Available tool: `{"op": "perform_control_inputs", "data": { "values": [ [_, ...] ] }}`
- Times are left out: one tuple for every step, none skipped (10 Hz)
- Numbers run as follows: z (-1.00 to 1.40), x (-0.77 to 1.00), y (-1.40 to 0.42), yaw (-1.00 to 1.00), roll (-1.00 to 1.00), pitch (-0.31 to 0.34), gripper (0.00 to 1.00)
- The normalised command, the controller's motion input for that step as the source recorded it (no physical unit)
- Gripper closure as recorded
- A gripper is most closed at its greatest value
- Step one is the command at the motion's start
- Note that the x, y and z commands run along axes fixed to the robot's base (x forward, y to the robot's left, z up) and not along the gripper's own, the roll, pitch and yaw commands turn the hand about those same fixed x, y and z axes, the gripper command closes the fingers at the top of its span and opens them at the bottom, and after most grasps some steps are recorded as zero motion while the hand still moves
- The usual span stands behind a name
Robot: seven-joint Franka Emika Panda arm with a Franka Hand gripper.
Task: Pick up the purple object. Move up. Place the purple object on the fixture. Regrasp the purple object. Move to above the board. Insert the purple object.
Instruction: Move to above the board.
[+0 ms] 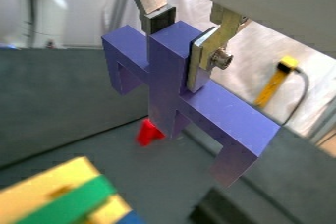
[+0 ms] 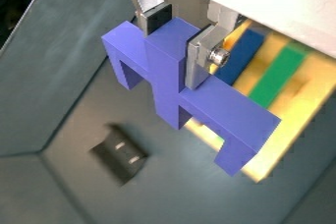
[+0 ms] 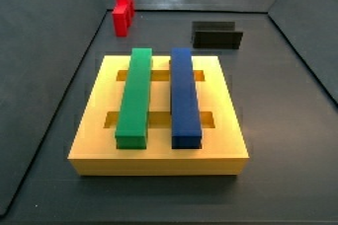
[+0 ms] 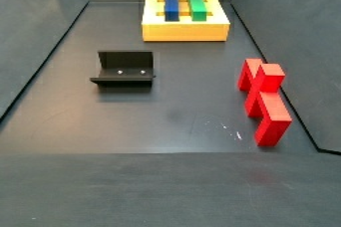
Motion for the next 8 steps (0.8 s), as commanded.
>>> {"op": "perform_control_inputs", "data": {
  "values": [
    [0.00,-0.11,-0.07,-0.01,-1.00,0.066,1.00],
    [-0.02,-0.01,0.07,-0.01,-1.00,0.067,1.00],
    [0.01,-0.03,0.07,-0.01,-1.00,0.051,1.00],
    [-0.01,-0.07,0.05,-0.01,-1.00,0.030,1.00],
    [0.00,-0.07,0.05,0.00,-1.00,0.017,1.00],
    [0.00,-0.06,0.05,0.00,-0.91,0.000,1.00],
    [0.00,-0.05,0.03,0.00,-0.54,-0.022,1.00],
    [0.00,-0.05,0.03,0.00,-0.41,-0.030,1.00]
  ]
}}
